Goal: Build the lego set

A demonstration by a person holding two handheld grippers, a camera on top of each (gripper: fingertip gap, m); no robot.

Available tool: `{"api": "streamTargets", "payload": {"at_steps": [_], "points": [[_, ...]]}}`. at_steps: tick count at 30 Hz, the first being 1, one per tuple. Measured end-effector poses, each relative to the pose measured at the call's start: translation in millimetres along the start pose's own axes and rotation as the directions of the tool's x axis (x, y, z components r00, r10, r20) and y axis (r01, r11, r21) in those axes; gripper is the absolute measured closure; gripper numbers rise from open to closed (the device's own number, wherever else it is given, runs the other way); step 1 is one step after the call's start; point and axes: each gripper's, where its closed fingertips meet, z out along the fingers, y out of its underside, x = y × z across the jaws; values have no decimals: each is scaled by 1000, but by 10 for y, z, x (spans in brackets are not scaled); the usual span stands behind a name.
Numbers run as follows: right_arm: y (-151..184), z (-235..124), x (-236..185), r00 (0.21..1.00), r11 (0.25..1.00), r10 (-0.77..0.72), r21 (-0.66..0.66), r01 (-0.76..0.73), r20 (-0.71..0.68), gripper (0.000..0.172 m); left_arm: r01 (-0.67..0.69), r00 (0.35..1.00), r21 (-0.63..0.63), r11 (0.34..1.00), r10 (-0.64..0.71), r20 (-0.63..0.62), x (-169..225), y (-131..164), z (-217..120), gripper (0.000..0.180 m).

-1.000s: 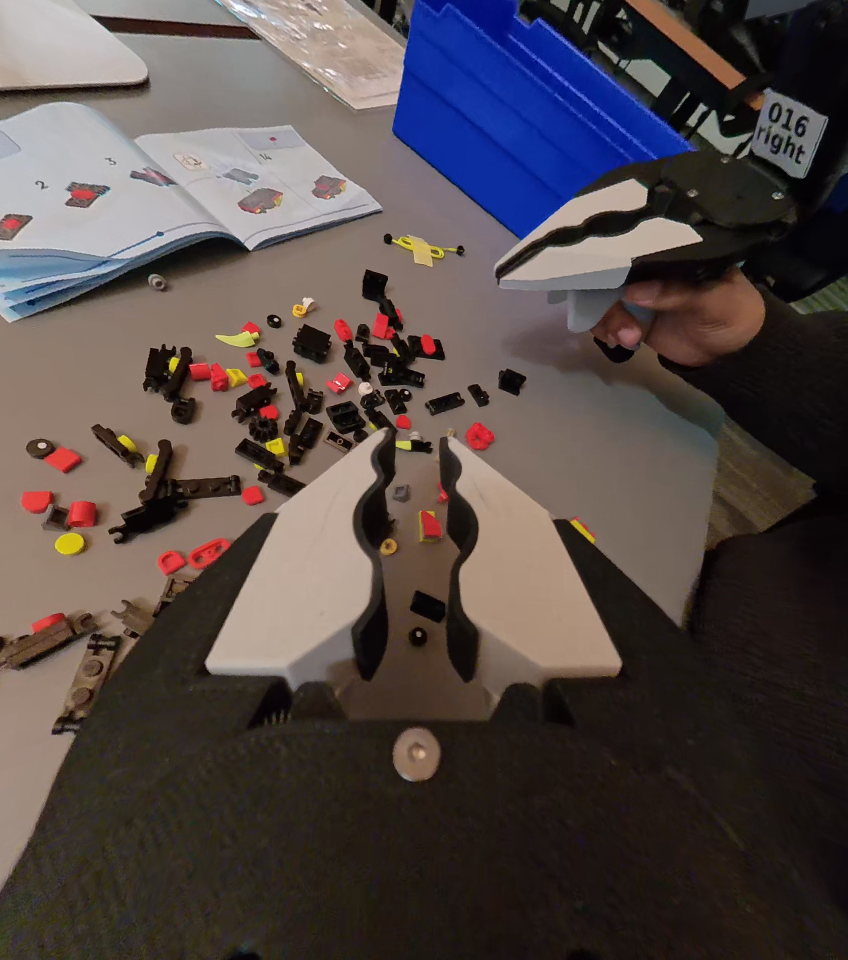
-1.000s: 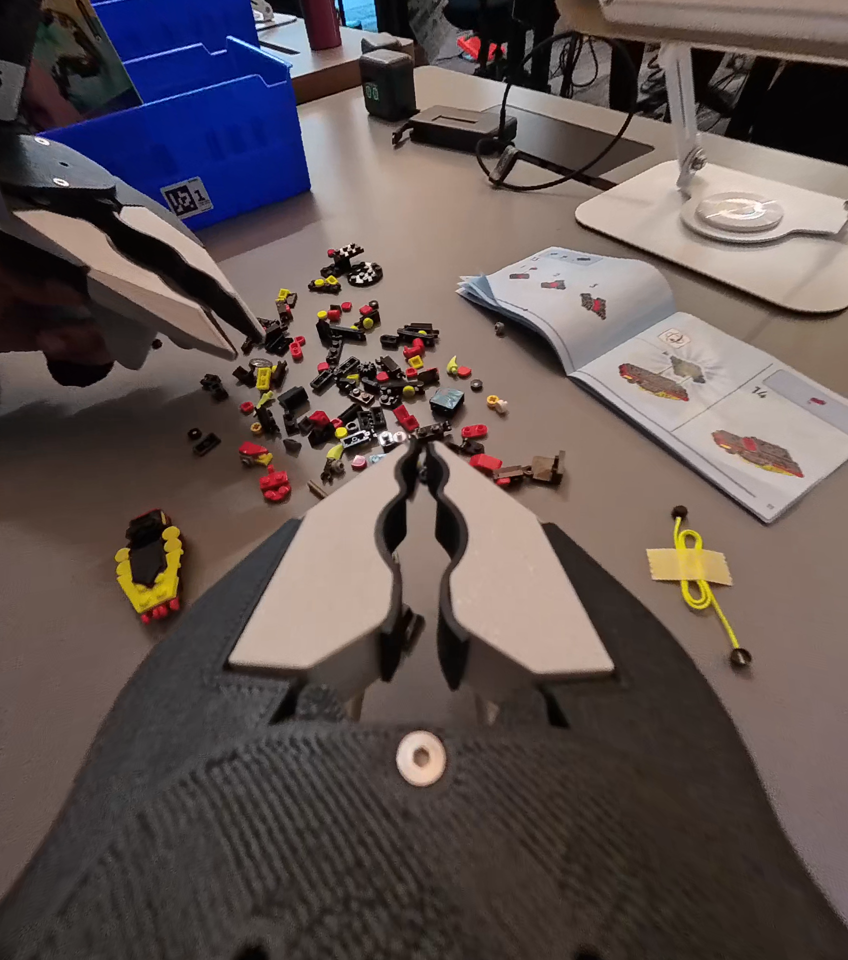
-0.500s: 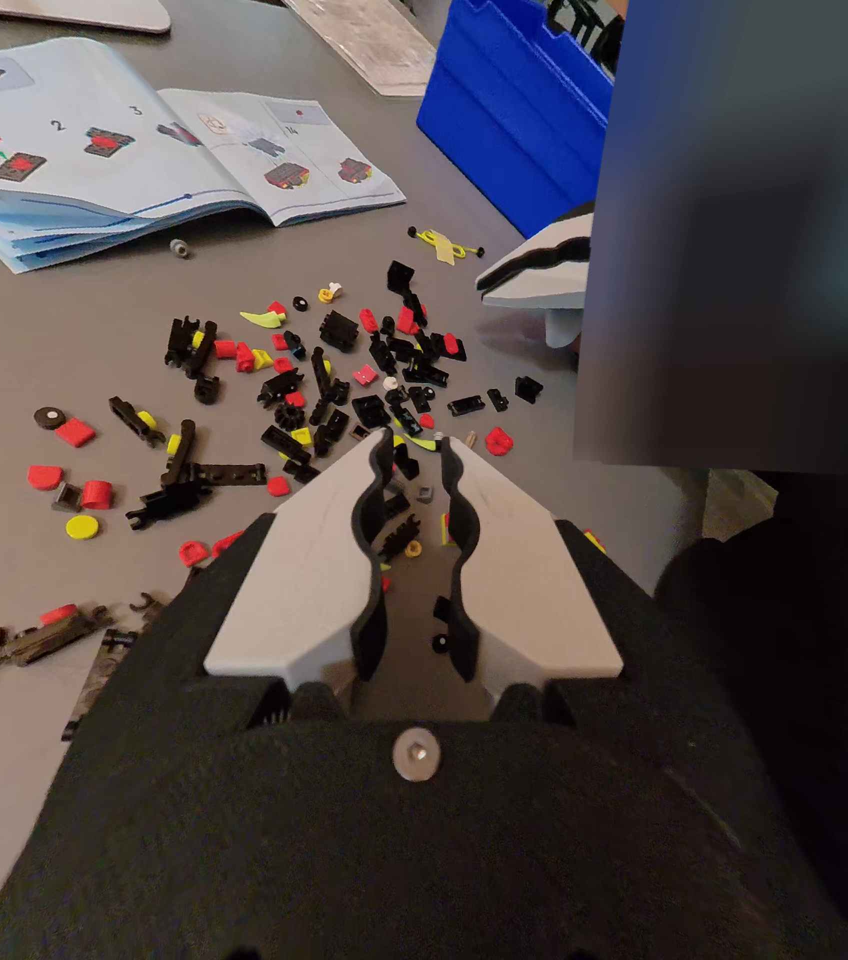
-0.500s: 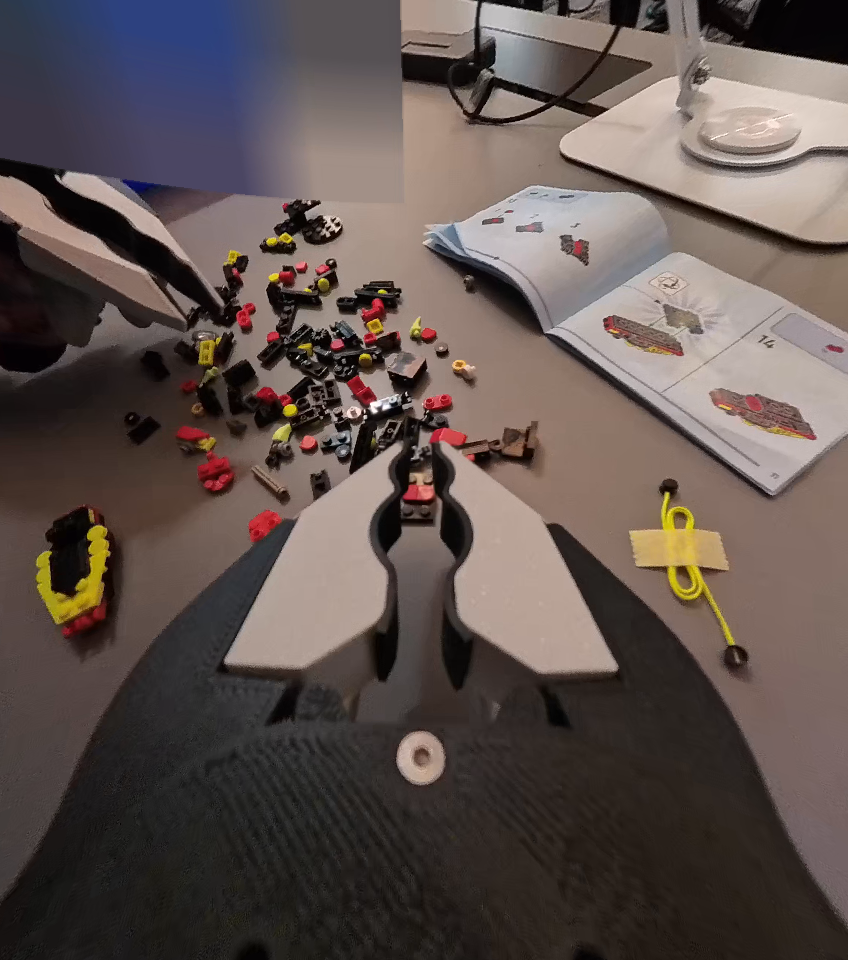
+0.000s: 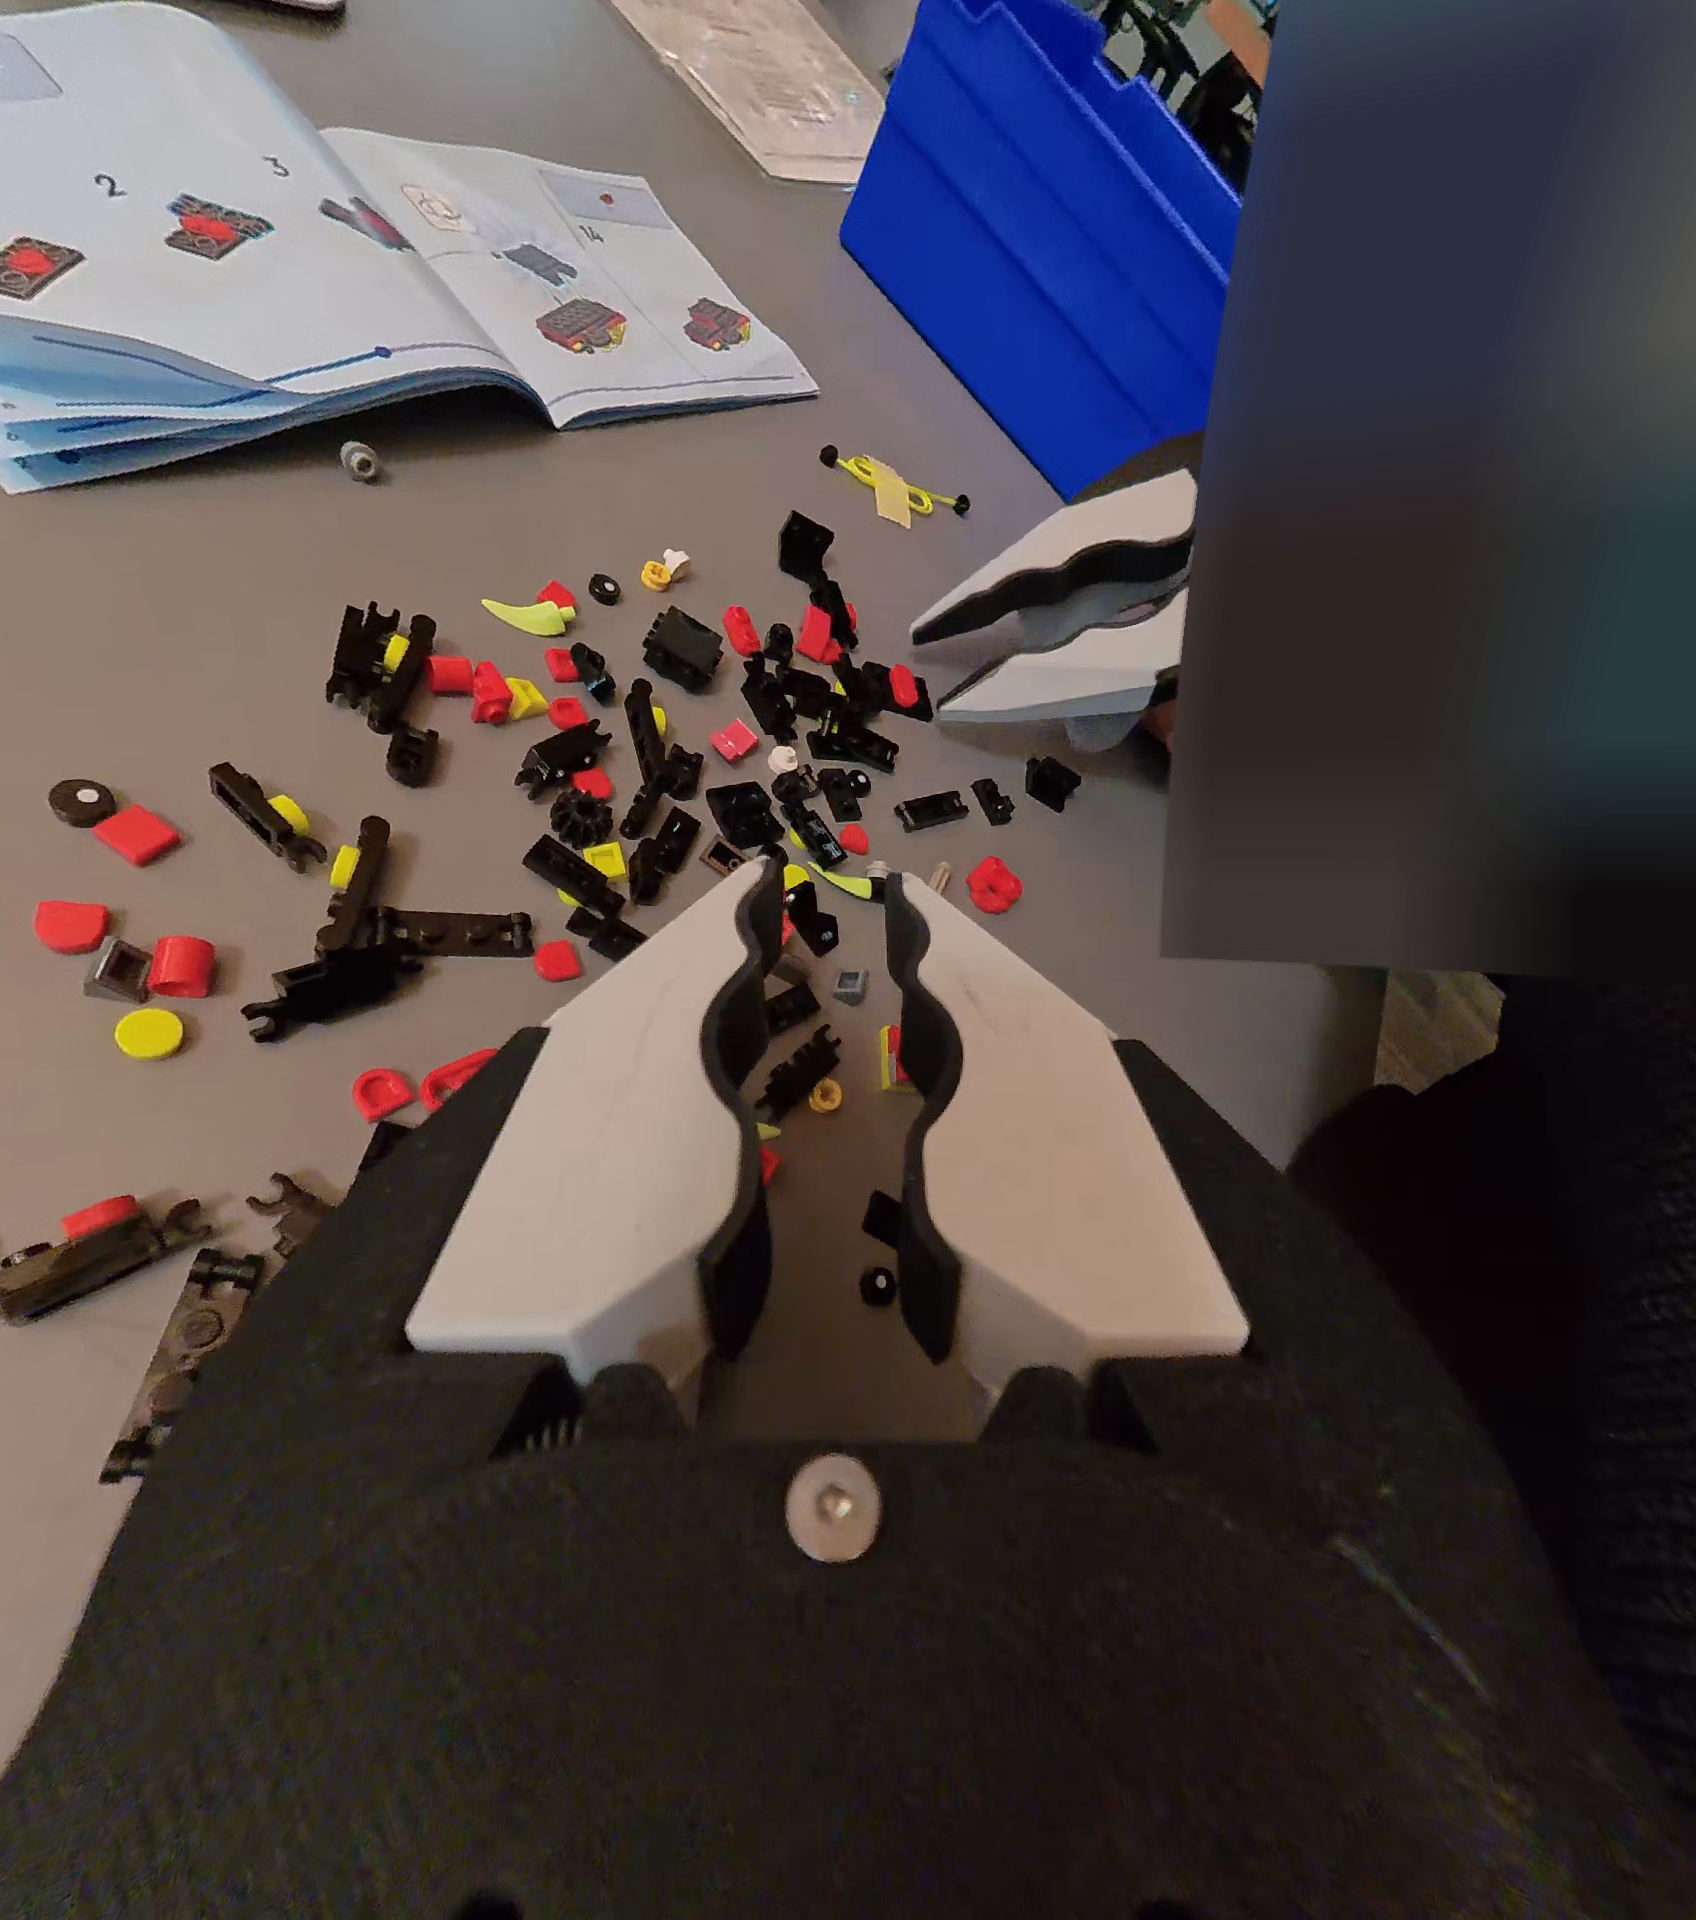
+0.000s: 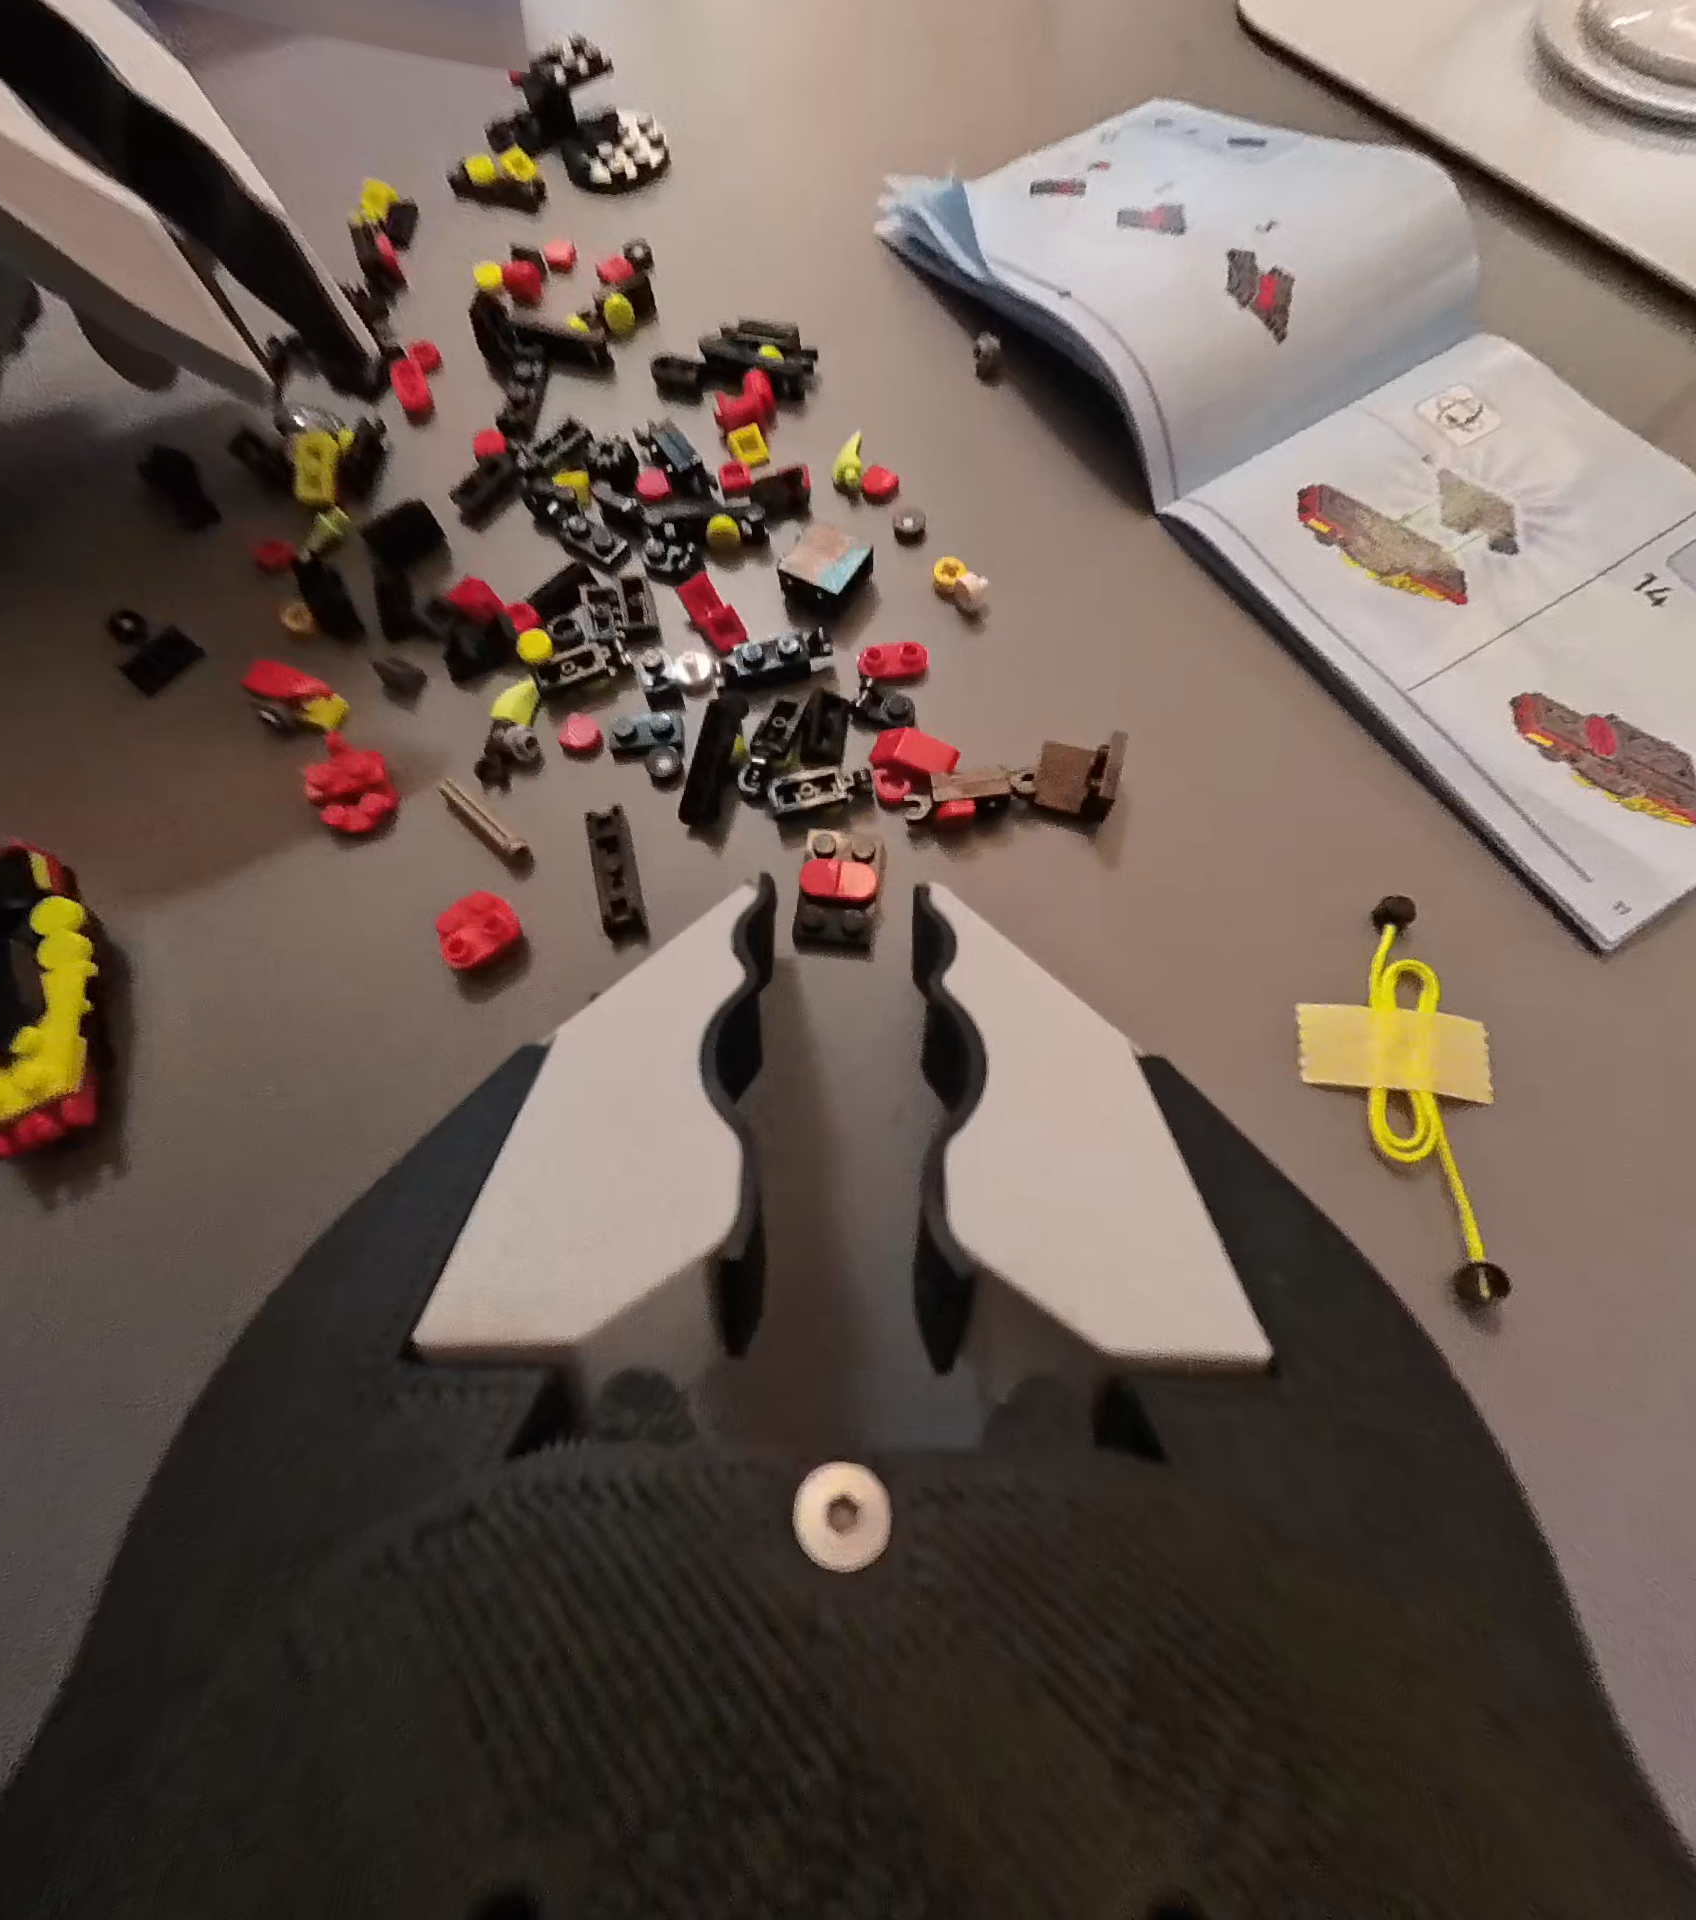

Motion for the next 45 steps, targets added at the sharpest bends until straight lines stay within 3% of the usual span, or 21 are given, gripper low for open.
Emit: {"api": "streamTargets", "payload": {"at_steps": [20,27,45], "points": [[58,52,1,1000,999,-7,-48,6,-19,157,7,1000,-14,1000,-7,4,-20,25,18,163],[-71,-17,-44,1000,999,23,31,-23,12,157,0,1000,-16,1000,0,0,6,26,18,163],[-304,-102,-453,990,990,-64,130,47,124,157,-87,996,-75,993,84,-41,204,134,72,164]]}}
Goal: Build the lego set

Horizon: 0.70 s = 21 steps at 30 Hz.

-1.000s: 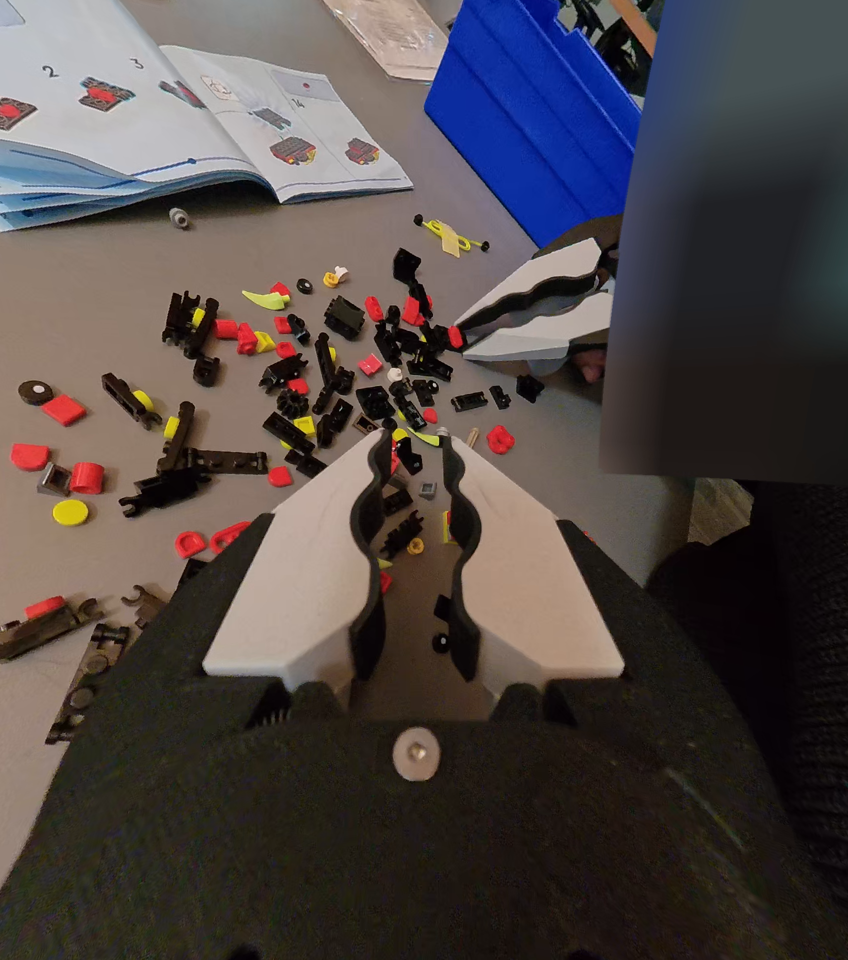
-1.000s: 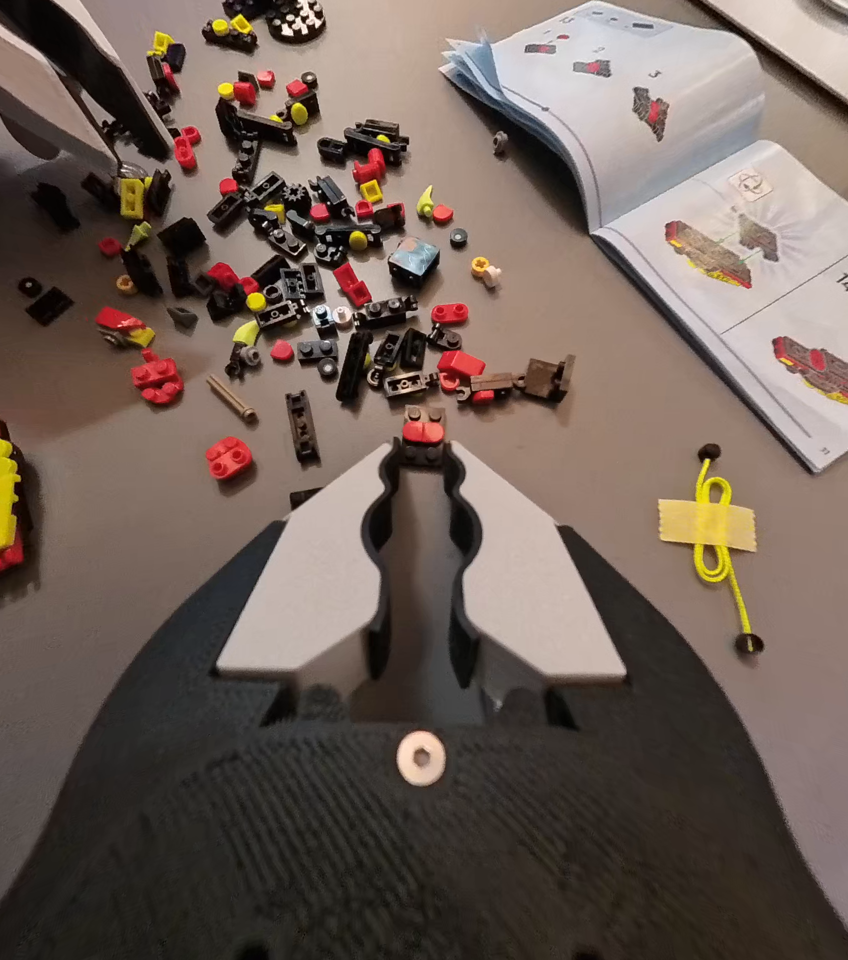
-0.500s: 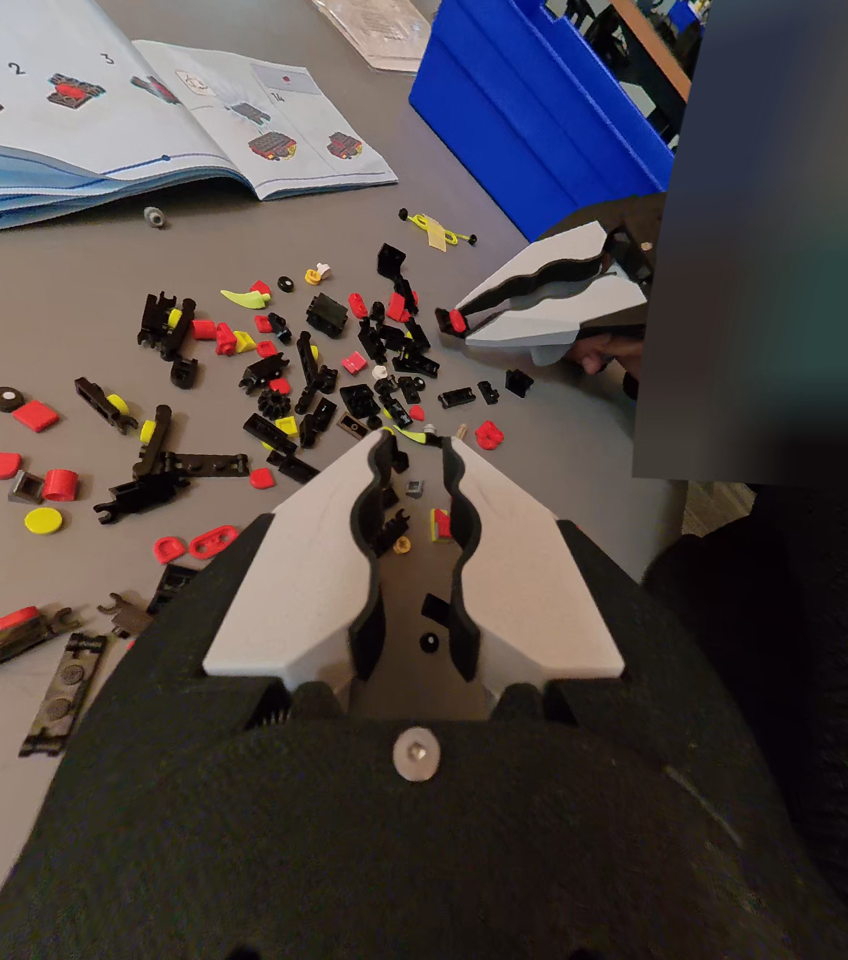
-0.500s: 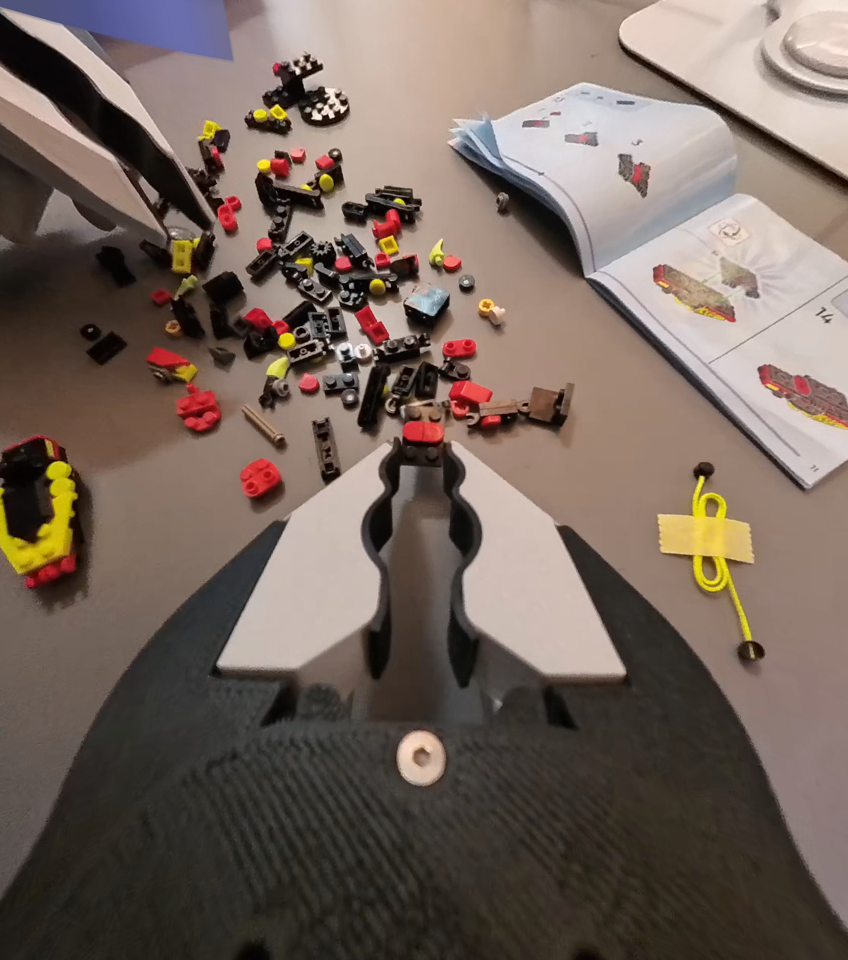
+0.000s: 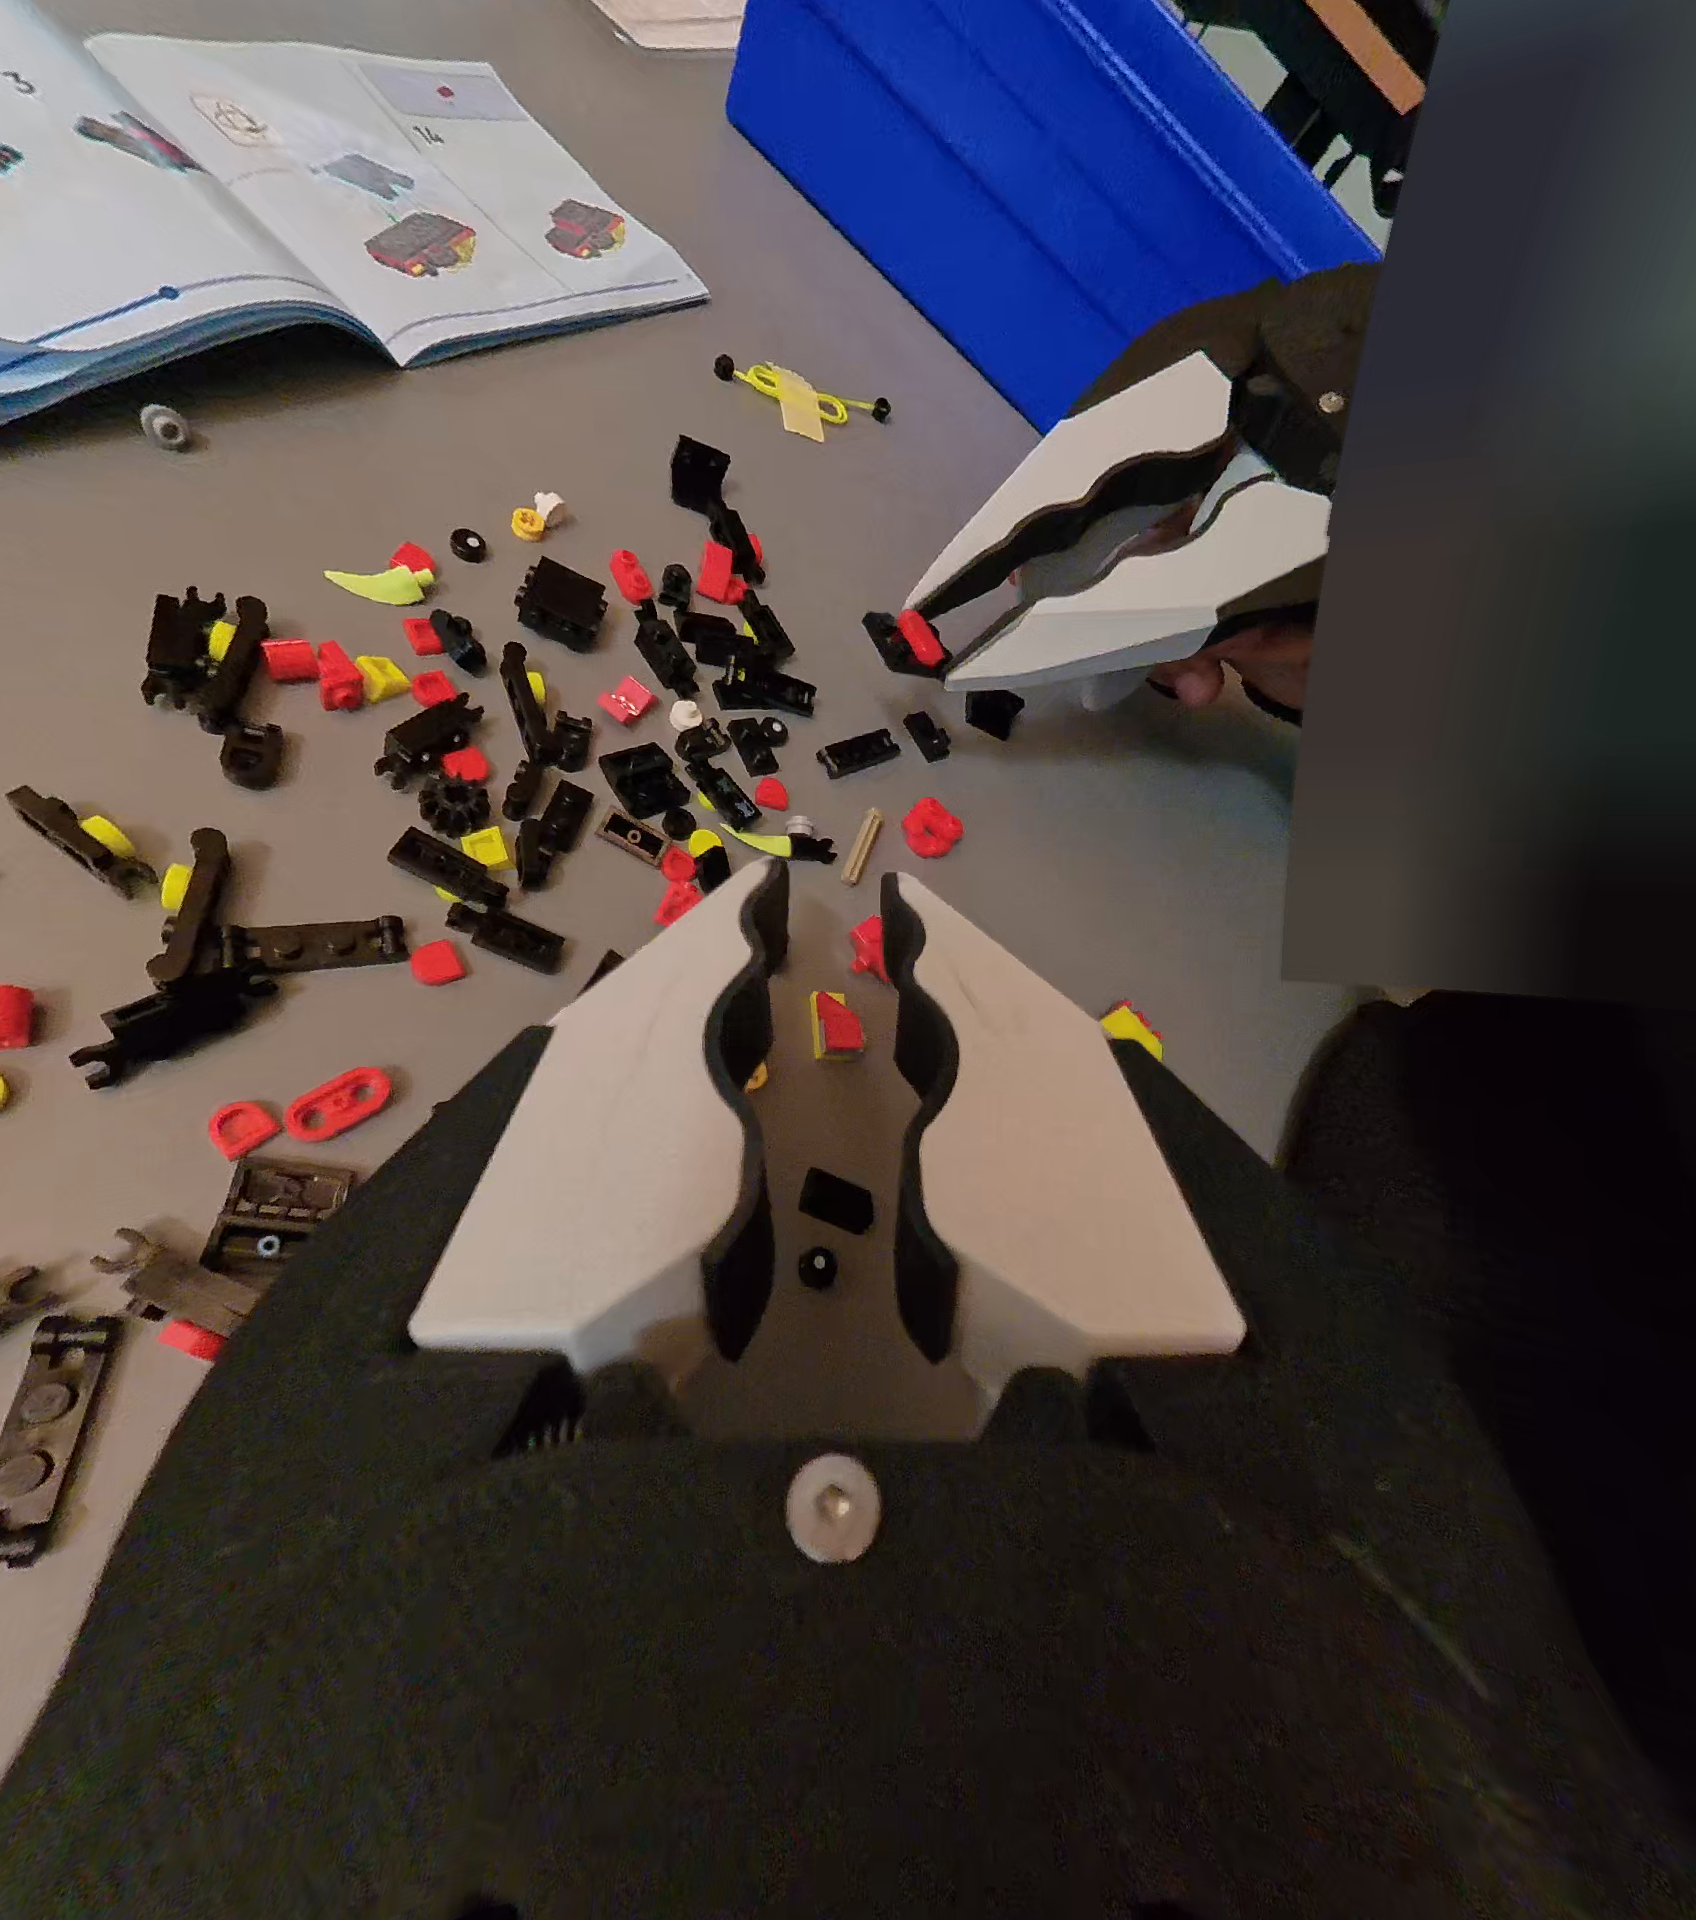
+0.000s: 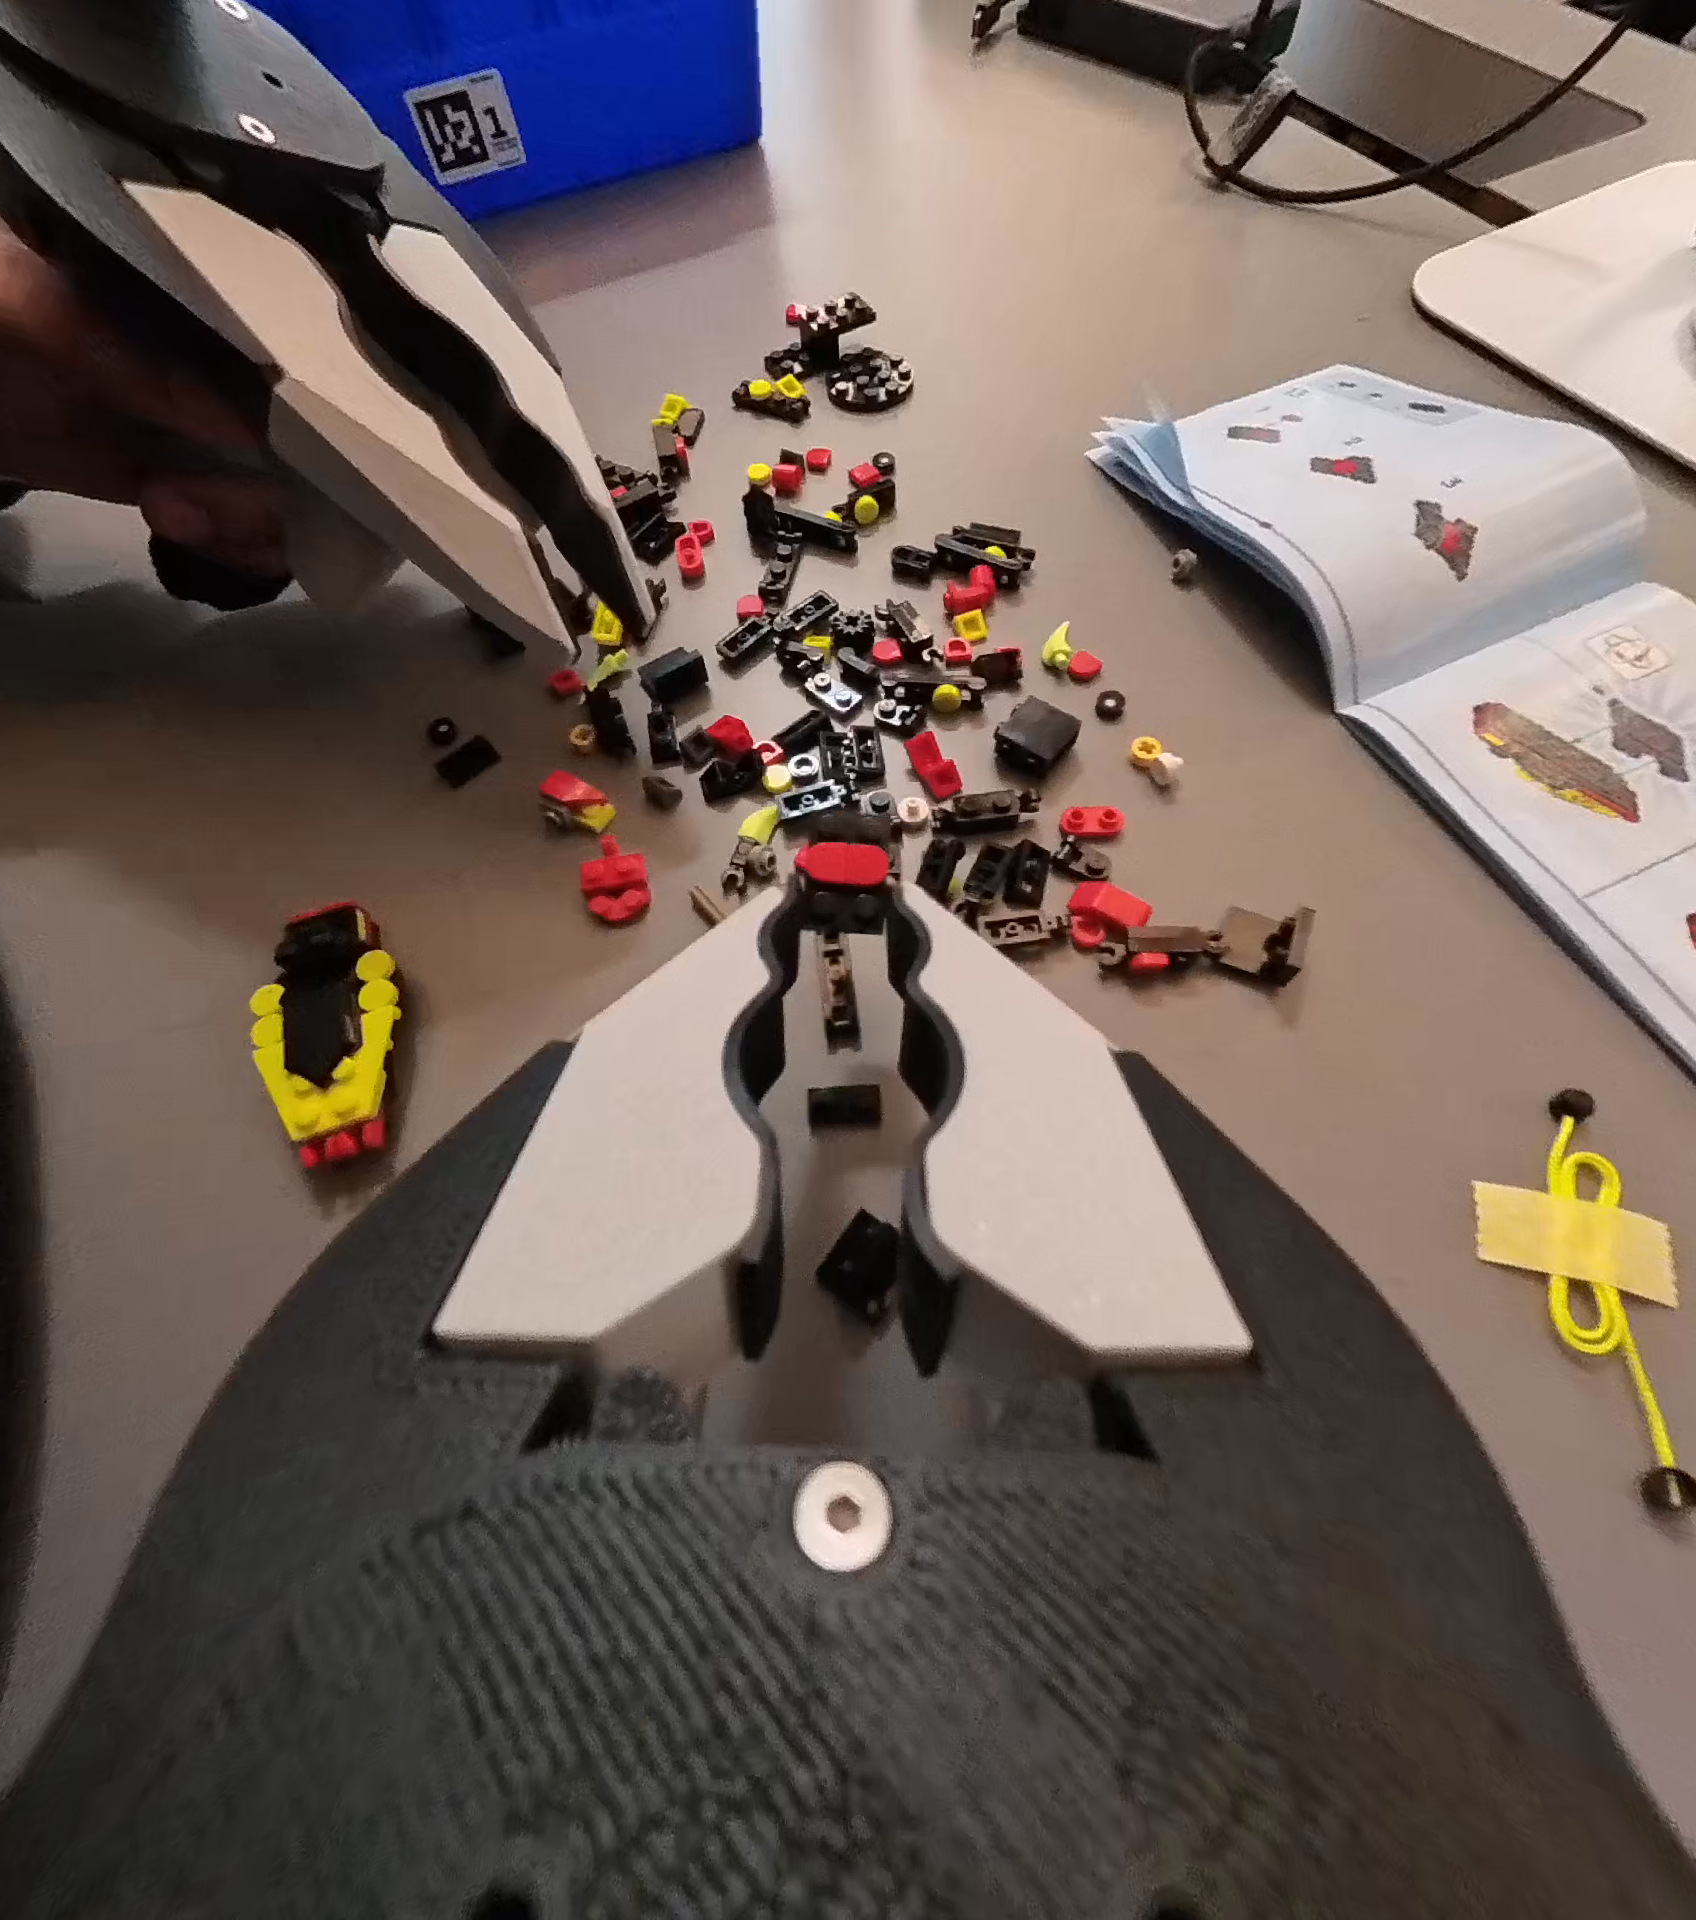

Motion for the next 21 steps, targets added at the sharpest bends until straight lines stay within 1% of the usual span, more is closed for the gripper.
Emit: {"api": "streamTargets", "payload": {"at_steps": [1,2,3,6,11,15,16,19,21], "points": [[3,-4,9,1000,1000,-3,-2,3,-4,157,-4,1000,-6,1000,4,-5,11,9,2,166],[2,-11,22,1000,1000,-3,-1,3,-9,157,-10,999,-22,1000,9,-33,54,36,3,177],[1,-20,34,1000,1000,1,2,-1,-11,157,-11,997,-45,999,8,-78,121,73,5,180],[-1,-49,92,999,1000,23,9,-22,-23,158,-11,991,-82,997,0,-130,208,143,34,180],[67,-92,244,996,999,32,-18,-34,-78,157,-58,993,-105,993,47,-104,189,182,51,180],[112,-114,330,993,997,62,-28,-65,-99,157,-64,995,-79,995,58,-78,117,128,-6,180],[122,-119,348,992,997,67,-31,-70,-105,157,-54,994,-67,996,47,-101,140,108,-28,180],[149,-128,390,990,996,75,-39,-80,-119,158,-5,975,-31,1000,-2,-222,299,48,-77,180],[161,-128,401,989,995,81,-41,-87,-120,158,-5,968,-16,1000,1,-250,349,21,-81,180]]}}
